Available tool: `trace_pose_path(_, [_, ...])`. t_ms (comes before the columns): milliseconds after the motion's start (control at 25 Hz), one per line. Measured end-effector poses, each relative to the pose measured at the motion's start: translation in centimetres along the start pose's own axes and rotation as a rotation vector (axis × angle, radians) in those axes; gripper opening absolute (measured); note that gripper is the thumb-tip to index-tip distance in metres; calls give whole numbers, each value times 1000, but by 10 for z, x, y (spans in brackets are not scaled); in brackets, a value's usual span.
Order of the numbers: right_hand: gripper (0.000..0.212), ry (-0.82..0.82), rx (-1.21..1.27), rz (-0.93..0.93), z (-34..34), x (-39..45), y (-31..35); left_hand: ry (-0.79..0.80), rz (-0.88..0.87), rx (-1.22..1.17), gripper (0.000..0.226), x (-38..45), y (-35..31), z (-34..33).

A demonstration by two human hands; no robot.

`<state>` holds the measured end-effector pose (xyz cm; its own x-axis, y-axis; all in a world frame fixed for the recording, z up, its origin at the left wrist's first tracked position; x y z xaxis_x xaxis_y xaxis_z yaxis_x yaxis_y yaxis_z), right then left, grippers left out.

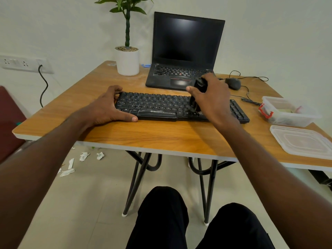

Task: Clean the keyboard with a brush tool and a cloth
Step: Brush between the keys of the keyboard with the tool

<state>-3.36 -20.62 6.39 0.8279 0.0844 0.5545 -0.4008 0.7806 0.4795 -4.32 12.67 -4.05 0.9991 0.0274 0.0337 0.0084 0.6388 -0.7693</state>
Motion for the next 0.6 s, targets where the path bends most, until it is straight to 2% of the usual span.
trace_pose_path(80, [40,33,124,-9,-5,2,2,-6,-5,-7,149,0,0,0])
trace_pose_path(160, [40,-2,211,-36,0,7,-3,-8,-11,-12,149,-1,-1,0])
trace_pose_path(360, [35,5,318,-62,0,5,-7,21,-13,-16,152,-1,-2,-2])
trace_pose_path(600, [30,130,541,-46,-49,5,57,92,-1,-87,156,1,2,-2])
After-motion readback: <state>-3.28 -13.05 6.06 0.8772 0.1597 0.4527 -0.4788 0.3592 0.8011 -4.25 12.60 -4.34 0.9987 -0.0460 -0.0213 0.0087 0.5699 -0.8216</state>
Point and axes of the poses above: each hand's wrist, its own x-axis towards the middle knuckle, its own z-axis out of the back of the hand, y = z × x, the point moved 9 cm from there along x, towards the middle knuckle, and after that the axes turned 4 degrees about -x, right-handed, at the moved point
